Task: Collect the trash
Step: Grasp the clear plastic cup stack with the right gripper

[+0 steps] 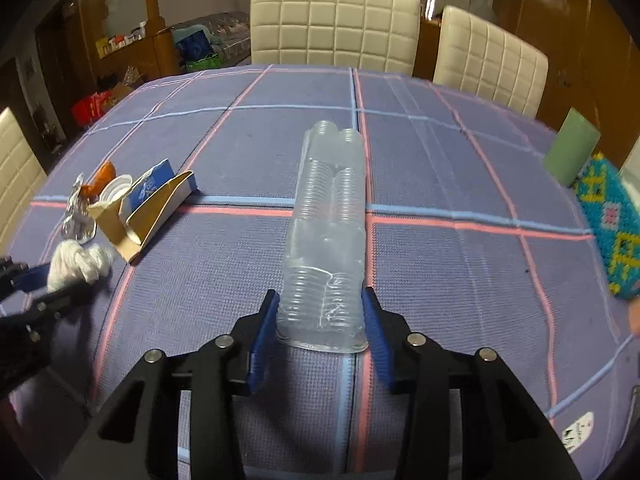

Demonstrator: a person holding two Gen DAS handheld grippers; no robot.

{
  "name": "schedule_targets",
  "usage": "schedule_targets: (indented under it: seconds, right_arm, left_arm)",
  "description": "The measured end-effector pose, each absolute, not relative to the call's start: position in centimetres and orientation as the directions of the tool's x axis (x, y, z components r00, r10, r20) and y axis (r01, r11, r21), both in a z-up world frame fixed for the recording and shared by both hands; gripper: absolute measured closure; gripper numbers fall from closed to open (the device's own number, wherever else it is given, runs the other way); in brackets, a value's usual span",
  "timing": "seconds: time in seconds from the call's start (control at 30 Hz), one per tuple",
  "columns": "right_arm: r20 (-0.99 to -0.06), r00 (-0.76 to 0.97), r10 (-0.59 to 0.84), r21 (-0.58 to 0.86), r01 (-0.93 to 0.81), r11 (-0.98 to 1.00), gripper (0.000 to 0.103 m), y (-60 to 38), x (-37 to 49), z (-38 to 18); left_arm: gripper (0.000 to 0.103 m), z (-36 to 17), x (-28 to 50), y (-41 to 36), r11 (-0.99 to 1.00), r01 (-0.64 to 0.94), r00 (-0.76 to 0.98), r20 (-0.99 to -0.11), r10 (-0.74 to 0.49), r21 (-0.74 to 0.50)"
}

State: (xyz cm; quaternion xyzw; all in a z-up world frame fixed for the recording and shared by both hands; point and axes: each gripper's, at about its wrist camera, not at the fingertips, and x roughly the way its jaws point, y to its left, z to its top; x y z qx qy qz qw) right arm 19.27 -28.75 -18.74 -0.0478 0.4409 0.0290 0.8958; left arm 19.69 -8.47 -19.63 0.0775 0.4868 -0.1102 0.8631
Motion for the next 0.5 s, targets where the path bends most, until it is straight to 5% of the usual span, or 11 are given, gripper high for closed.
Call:
schedule_targets:
  seconds: [0.5]
  right_arm:
    - [-0.711,0.699,0.076,-0.144,-0.251,0.957,0.063,-22.8,13.8,-14.6]
  left_arm:
    - [0.067,-15.7,15.3,-4.8,0.972,0.235,0.58,-0.806,-0.121,0.022]
